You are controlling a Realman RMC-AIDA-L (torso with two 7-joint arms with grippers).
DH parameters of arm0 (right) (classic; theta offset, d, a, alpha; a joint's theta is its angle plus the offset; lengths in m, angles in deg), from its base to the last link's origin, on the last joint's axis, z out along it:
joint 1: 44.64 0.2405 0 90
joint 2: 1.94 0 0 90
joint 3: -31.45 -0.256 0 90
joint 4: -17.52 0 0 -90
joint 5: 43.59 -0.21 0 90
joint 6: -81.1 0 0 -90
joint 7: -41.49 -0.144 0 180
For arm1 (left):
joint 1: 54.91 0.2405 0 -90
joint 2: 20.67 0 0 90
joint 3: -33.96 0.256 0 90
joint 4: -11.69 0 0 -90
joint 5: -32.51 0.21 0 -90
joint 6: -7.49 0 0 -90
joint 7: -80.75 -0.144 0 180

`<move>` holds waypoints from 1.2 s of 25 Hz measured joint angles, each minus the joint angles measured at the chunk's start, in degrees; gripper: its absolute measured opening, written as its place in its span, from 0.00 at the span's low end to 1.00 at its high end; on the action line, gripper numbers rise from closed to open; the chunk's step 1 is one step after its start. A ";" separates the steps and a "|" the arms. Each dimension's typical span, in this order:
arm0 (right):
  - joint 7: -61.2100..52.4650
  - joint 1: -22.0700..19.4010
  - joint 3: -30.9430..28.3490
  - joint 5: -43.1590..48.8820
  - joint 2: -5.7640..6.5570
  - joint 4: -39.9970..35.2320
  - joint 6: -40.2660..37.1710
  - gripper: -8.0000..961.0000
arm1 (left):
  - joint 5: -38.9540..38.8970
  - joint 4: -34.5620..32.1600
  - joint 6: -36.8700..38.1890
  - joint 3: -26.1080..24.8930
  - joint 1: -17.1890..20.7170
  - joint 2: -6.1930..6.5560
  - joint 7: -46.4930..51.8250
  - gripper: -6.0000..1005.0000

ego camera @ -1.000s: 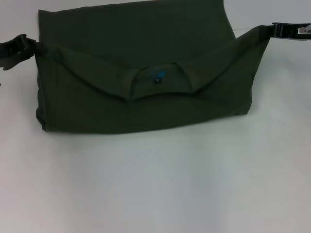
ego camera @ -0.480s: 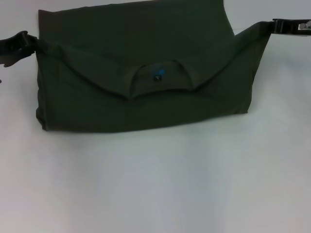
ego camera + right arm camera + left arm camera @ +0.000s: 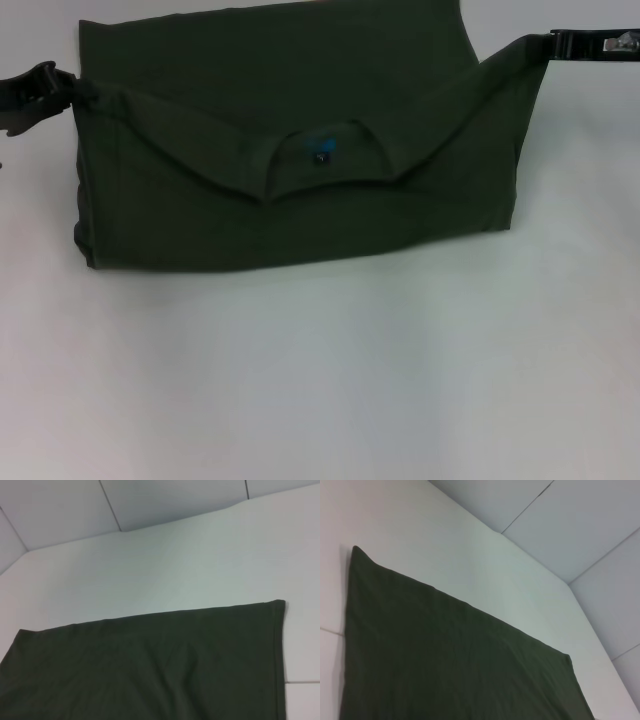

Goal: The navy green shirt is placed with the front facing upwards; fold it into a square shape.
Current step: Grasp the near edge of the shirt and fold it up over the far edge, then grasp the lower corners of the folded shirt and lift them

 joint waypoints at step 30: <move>-2.96 0.55 4.50 1.51 1.76 -0.10 5.26 0.31 | -0.18 -0.10 -1.80 -0.04 0.00 -0.33 2.61 0.35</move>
